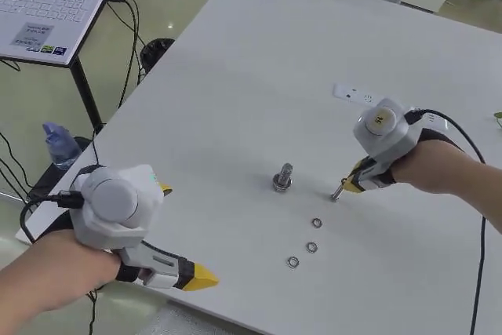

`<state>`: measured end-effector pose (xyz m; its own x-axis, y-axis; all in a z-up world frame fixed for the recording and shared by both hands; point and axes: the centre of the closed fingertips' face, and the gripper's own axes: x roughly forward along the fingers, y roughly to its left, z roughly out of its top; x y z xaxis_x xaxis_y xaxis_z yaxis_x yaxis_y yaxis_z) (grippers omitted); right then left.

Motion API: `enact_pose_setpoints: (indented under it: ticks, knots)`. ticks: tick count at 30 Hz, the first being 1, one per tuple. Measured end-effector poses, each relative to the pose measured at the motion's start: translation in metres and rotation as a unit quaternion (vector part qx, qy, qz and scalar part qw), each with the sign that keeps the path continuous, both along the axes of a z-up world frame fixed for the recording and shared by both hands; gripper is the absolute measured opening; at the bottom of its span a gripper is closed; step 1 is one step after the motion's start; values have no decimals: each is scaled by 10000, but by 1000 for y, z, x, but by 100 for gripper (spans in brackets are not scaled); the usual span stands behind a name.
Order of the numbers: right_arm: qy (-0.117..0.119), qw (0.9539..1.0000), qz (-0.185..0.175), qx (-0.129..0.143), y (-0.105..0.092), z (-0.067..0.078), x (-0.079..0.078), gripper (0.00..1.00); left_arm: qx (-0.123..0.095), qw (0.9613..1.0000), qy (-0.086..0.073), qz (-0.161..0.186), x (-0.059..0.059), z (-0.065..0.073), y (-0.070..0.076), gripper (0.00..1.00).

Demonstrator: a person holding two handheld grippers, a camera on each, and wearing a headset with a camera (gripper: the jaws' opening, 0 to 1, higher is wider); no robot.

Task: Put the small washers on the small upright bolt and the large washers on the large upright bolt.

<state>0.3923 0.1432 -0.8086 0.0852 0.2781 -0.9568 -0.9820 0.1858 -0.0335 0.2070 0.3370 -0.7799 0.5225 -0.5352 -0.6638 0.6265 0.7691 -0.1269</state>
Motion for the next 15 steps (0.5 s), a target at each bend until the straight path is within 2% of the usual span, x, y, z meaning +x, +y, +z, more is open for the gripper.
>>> enact_pose_setpoints:
  ticks: [7,15]
  knots:
    - [17,10000,1,2,1,-2,1,13,21,10000,73,-63,-1,-2,-2,97]
    - [45,10000,12,-22,1,-9,4,13,8,10000,21,-22,1,2,1,95]
